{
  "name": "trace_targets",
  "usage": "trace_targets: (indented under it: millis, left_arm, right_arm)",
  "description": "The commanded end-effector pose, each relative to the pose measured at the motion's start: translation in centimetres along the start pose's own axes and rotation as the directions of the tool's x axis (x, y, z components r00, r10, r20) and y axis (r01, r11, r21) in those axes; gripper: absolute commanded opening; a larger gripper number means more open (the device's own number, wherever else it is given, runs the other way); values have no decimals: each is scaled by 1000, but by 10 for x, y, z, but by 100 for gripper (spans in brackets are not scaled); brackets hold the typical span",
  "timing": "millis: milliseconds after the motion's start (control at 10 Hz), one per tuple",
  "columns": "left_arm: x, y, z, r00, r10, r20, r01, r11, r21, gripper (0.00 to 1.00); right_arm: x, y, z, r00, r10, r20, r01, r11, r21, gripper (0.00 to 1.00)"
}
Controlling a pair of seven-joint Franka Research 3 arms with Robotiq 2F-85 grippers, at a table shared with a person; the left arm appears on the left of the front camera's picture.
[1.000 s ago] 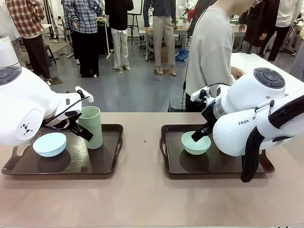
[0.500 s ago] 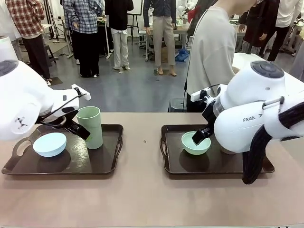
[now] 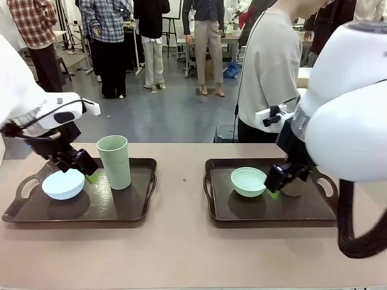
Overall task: Set up a tray with a mat and arrange the tableware.
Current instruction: Pick up the Picnic Bowl and Reusable plastic cup from the Handle tray in front of the human's position and hold them in the air.
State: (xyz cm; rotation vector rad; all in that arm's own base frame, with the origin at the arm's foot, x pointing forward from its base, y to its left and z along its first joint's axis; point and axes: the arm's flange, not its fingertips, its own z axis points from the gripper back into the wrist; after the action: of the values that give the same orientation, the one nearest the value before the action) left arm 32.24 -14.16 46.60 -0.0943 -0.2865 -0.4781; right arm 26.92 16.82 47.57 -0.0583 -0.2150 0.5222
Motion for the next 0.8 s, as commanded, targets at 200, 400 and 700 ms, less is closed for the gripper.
trace_targets:
  millis: [200, 400, 700]
  left_arm:
    - [-64, 3, -8, 994, 107, 35, -106, 994, -39, 100]
    - [-66, 44, 0, 987, 129, 97, -113, 982, -153, 100]
    - [-88, 103, 22, 968, 193, 160, -131, 935, -330, 100]
  right_arm:
    - [-57, -44, -64, 991, -101, -83, 109, 989, 104, 100]
    - [-66, -87, -60, 980, -195, 45, 176, 946, 274, 100]
    - [-112, -141, -33, 883, -390, 261, 255, 866, 431, 100]
